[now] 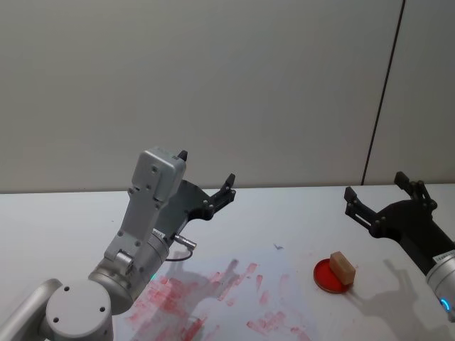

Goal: Use the one hand to pick up the stamp and affix it onto the A4 paper.

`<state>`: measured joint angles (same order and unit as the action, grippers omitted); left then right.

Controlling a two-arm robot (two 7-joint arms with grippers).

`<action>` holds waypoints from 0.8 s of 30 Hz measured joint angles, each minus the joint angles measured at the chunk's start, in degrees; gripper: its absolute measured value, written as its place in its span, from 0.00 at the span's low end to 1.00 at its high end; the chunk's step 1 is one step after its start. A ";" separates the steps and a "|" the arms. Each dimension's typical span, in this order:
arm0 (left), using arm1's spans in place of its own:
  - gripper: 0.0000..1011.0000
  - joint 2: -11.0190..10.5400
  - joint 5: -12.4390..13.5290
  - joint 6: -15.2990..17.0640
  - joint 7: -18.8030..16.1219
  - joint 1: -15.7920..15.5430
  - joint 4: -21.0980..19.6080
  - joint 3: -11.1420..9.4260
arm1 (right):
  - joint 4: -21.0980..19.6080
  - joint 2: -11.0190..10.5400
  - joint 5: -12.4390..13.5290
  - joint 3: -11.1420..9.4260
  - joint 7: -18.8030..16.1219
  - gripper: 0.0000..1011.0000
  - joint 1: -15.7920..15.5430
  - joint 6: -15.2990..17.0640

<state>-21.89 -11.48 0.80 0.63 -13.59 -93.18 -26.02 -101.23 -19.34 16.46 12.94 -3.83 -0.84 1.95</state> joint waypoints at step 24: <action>0.99 0.00 0.00 0.00 0.00 0.00 0.00 0.00 | -2.13 -1.57 1.09 -0.66 0.00 0.99 -2.00 3.13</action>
<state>-21.89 -11.48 0.80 0.62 -13.59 -93.18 -26.02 -103.36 -20.91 17.56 12.28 -3.83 -2.84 5.08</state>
